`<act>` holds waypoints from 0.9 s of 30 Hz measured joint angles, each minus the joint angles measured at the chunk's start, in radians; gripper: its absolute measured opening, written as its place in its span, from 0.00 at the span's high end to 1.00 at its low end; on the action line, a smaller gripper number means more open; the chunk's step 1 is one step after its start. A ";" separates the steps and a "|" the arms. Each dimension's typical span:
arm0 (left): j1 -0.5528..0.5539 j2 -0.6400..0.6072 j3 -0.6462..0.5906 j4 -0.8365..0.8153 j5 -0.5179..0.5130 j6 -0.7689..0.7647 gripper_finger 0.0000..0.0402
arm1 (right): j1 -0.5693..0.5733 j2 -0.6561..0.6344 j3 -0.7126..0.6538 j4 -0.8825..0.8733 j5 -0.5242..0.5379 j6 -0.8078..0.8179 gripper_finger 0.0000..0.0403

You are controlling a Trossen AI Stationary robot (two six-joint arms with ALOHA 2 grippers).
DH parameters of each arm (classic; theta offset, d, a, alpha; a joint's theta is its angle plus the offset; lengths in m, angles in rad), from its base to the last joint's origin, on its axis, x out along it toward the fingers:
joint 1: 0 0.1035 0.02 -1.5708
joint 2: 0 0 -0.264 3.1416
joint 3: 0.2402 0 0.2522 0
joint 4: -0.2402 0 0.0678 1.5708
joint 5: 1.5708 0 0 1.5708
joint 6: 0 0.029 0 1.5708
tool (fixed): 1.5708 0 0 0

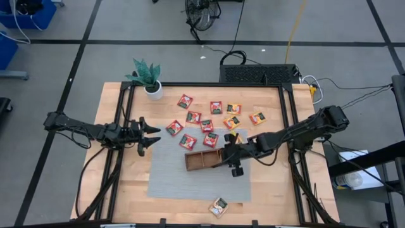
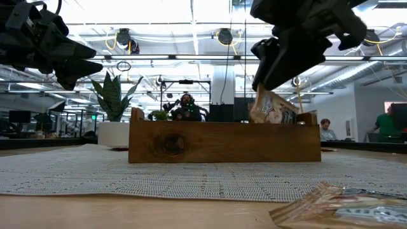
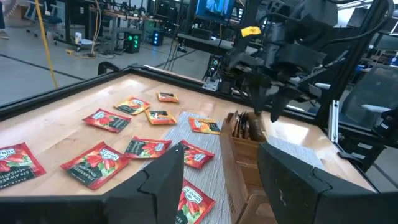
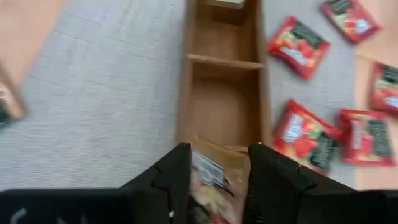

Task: Pick & Place Tea
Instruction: Put the brown tea bag into the right compartment of the wood organizer

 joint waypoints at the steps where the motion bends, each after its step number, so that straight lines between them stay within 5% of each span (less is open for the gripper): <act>1: 0.000 0.000 0.000 0.000 0.000 0.000 0.49 | 0.000 0.000 0.000 0.000 -0.011 0.000 0.66; 9: 0.000 0.000 0.000 0.000 0.000 0.000 0.49 | 0.000 0.000 0.000 -0.016 -0.019 0.015 0.76; 16: 0.000 0.000 0.000 0.000 0.000 0.000 0.49 | 0.003 0.000 0.000 -0.047 -0.018 0.017 0.98; 20: 0.000 0.000 0.000 0.000 0.000 0.000 0.49 | 0.032 -0.004 0.000 -0.017 -0.015 0.037 1.00; 27: 0.000 0.000 0.000 0.000 0.000 0.000 0.49 | 0.147 -0.038 -0.025 0.043 0.223 0.145 1.00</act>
